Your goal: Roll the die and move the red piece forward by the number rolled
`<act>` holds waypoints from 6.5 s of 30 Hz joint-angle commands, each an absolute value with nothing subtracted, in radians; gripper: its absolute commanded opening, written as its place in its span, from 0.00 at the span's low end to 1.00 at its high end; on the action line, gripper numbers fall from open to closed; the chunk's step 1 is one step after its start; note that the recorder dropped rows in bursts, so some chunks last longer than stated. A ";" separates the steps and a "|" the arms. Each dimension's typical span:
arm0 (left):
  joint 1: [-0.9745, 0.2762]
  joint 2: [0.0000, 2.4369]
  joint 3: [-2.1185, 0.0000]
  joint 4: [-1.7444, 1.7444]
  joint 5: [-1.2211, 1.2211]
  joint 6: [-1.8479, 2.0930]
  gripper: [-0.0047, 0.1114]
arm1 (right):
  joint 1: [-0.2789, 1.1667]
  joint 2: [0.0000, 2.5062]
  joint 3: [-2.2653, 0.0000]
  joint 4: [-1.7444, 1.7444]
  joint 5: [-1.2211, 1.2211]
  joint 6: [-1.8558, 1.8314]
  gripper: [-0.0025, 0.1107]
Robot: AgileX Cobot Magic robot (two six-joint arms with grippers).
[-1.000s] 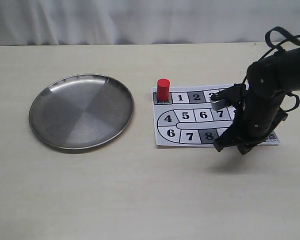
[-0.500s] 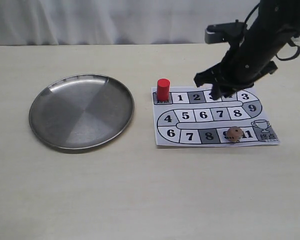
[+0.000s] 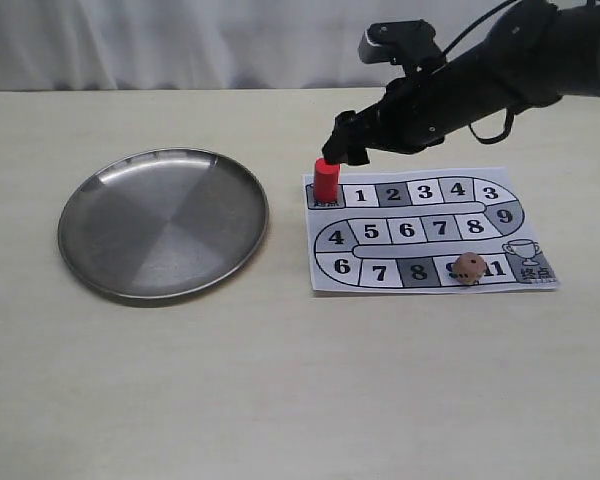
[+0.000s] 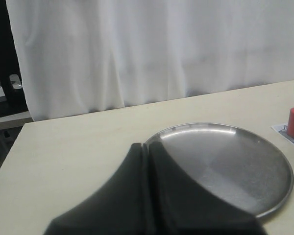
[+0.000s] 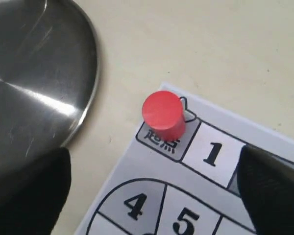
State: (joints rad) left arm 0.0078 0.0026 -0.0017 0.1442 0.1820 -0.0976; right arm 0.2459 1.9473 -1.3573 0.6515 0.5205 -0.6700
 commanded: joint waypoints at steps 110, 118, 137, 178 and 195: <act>-0.001 0.000 0.000 0.144 0.173 -0.099 0.04 | 0.246 1.234 -0.946 0.267 0.150 -0.316 0.06; -0.001 0.000 0.000 0.144 0.173 -0.099 0.04 | 0.246 0.785 -0.404 0.437 -0.062 -0.314 0.06; -0.001 0.000 0.000 0.144 0.173 -0.099 0.04 | 0.246 0.215 0.000 0.332 -0.101 -0.394 0.06; -0.001 0.000 0.000 0.144 0.173 -0.099 0.04 | -0.057 0.000 0.000 0.118 0.111 -0.062 0.06; -0.001 0.000 0.000 0.144 0.173 -0.099 0.04 | -0.057 0.000 0.000 0.118 0.161 -0.117 0.06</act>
